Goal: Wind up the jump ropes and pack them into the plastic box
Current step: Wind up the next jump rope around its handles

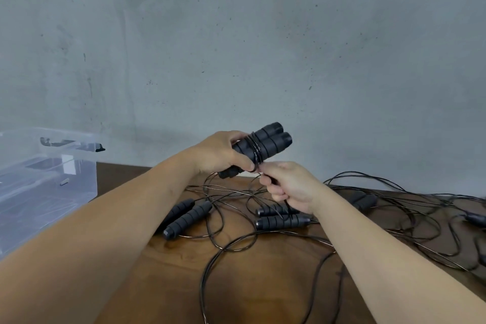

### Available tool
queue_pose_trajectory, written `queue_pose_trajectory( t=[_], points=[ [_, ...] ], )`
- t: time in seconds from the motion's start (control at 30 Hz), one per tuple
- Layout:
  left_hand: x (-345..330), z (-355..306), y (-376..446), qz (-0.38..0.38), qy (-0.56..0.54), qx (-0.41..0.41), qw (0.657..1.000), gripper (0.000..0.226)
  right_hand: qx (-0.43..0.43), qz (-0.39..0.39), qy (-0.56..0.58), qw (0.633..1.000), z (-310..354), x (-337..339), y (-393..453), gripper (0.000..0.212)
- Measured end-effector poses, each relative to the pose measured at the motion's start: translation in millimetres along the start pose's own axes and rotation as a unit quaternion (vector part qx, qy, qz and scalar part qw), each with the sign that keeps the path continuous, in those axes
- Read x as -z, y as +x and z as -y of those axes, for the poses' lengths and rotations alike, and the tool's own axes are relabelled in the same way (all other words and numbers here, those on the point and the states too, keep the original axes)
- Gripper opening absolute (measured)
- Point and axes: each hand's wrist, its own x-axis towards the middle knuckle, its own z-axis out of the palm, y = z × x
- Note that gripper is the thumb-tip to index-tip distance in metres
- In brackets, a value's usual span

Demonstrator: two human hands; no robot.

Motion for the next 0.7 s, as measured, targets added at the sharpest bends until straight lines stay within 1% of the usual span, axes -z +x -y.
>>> queue_pose_trajectory(
  t=[0.07,0.1,0.13,0.2,0.3,0.33,0.37,0.43,0.47,0.6,0.7],
  points=[
    [0.7,2.3,3.2,-0.027,0.076,0.002,0.997,0.054,-0.004,-0.022,-0.099,0.995,-0.5,-10.8,-5.8,0.026],
    [0.0,5.0,5.0,-0.035,0.106,0.002,0.994,0.051,0.003,-0.032,-0.176,0.984,0.0,-15.0,-8.0,0.026],
    [-0.9,8.7,6.5,-0.040,0.134,0.002,0.990,0.047,0.013,-0.042,-0.267,0.963,1.5,-17.7,-10.2,0.027],
    [-1.3,18.5,8.6,-0.040,0.184,0.001,0.982,0.036,0.038,-0.050,-0.421,0.905,6.5,-19.5,-13.8,0.034],
    [-3.4,26.7,7.0,-0.014,0.257,0.001,0.966,0.031,0.057,-0.047,-0.539,0.839,20.8,-18.5,-19.5,0.029],
    [-5.1,27.4,5.5,0.000,0.285,0.002,0.959,0.031,0.063,-0.050,-0.565,0.821,28.2,-18.1,-21.1,0.024],
    [-6.6,27.3,3.7,0.011,0.311,0.001,0.950,0.032,0.069,-0.053,-0.578,0.811,36.2,-16.8,-21.1,0.019],
    [-9.4,26.8,0.4,0.026,0.346,-0.005,0.938,0.033,0.073,-0.053,-0.574,0.814,54.7,-13.1,-21.1,0.010],
    [-10.3,25.1,-1.4,0.033,0.353,-0.010,0.935,0.033,0.071,-0.047,-0.568,0.818,63.6,-10.6,-20.3,0.009],
    [-10.7,11.6,-7.9,0.071,0.352,-0.030,0.933,0.035,0.056,-0.020,-0.533,0.844,81.9,-2.3,-9.1,0.020],
    [-11.3,6.1,-14.1,0.088,0.334,-0.030,0.938,0.039,0.046,0.003,-0.474,0.879,82.7,2.3,-0.8,0.023]
  ],
)
